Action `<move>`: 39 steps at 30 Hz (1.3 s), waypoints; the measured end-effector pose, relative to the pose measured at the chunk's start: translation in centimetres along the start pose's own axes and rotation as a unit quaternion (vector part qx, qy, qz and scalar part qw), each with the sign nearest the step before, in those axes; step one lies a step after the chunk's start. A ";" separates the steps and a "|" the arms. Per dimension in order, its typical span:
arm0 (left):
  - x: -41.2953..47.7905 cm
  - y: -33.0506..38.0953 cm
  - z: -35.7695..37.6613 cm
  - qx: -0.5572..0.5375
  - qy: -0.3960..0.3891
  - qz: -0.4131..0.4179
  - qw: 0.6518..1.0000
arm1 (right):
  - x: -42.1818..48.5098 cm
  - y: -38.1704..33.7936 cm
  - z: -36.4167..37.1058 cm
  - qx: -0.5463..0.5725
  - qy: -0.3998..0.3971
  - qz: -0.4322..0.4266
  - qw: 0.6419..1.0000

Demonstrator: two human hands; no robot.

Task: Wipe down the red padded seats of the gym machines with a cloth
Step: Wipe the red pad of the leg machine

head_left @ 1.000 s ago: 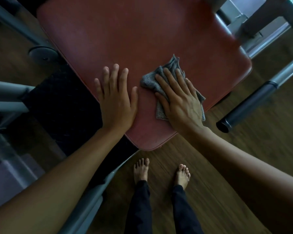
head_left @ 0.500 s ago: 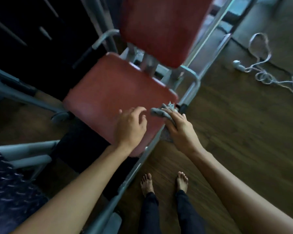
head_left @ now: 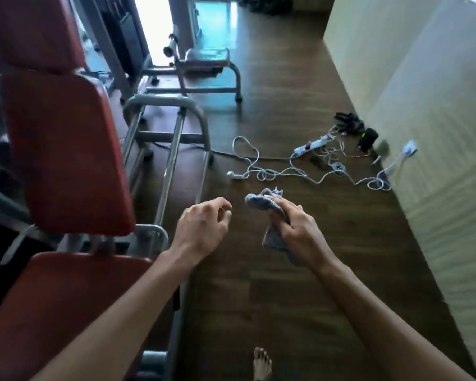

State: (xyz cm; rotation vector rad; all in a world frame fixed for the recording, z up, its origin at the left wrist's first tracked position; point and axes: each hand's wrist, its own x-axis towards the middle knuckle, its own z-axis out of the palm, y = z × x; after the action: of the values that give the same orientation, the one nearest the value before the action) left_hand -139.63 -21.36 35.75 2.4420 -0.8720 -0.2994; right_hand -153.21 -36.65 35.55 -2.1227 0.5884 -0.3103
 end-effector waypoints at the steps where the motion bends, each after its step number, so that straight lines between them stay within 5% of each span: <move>1: 1.4 1.8 0.5 0.000 -0.006 0.016 1.000 | 0.6 0.7 -1.9 0.002 0.018 0.001 1.000; 10: 14.8 10.0 3.6 0.003 -0.031 0.077 0.997 | 10.0 5.7 -10.4 0.006 0.086 0.010 0.996; 39: 79.8 4.4 1.5 -0.002 -0.041 0.014 0.999 | 74.9 12.0 -10.7 0.063 0.055 0.053 0.995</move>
State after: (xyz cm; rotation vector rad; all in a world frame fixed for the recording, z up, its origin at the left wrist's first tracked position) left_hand -81.24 -75.88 34.41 2.4262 -0.9374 -0.3926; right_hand -97.12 -88.79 32.19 -1.9556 0.7240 -0.3958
